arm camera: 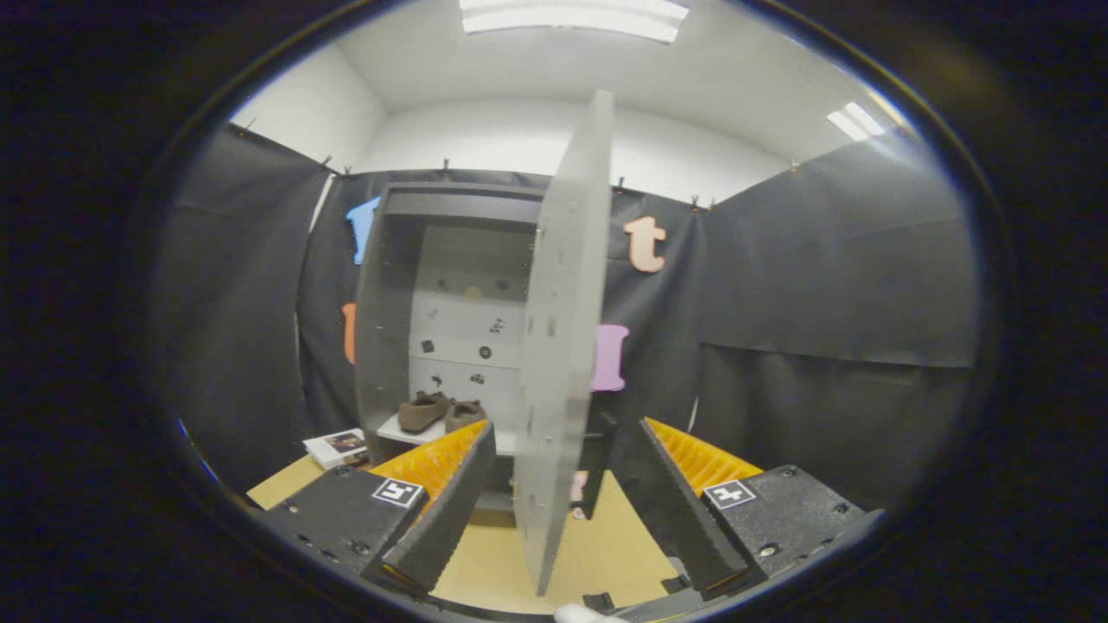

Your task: Open the shoe cabinet door, grab the shoes and put them into the shoe cabinet, then close the shoe cabinet door.

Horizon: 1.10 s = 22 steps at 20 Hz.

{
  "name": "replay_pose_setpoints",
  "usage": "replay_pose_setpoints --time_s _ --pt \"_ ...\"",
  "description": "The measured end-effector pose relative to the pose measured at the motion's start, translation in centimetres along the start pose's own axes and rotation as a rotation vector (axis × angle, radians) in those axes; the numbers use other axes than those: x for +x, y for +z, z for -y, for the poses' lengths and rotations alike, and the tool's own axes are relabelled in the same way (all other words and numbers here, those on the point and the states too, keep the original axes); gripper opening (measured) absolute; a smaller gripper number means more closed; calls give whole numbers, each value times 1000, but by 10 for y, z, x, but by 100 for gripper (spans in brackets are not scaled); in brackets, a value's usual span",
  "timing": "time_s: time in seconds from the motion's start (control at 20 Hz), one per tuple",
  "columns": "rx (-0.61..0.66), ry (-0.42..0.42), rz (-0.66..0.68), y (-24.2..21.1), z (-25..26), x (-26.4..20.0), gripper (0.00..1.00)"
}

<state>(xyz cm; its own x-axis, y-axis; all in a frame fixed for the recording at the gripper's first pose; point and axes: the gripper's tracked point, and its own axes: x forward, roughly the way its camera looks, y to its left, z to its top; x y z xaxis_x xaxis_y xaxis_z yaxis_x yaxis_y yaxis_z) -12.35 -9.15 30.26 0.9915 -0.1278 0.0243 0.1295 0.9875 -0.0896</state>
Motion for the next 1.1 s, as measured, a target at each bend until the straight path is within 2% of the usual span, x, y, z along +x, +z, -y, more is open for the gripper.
replay_pose_setpoints --time_s 0.15,0.3,0.55,0.65,0.9,1.1 --pt "75 -103 -60 -24 48 18 100" --pt "83 -128 -103 -43 70 45 100" --pt "65 -57 -112 -48 58 65 100" --pt "76 -19 -116 -48 49 66 99" --pt "32 -4 -113 -46 34 61 95" --pt "58 67 -117 -45 4 54 95"
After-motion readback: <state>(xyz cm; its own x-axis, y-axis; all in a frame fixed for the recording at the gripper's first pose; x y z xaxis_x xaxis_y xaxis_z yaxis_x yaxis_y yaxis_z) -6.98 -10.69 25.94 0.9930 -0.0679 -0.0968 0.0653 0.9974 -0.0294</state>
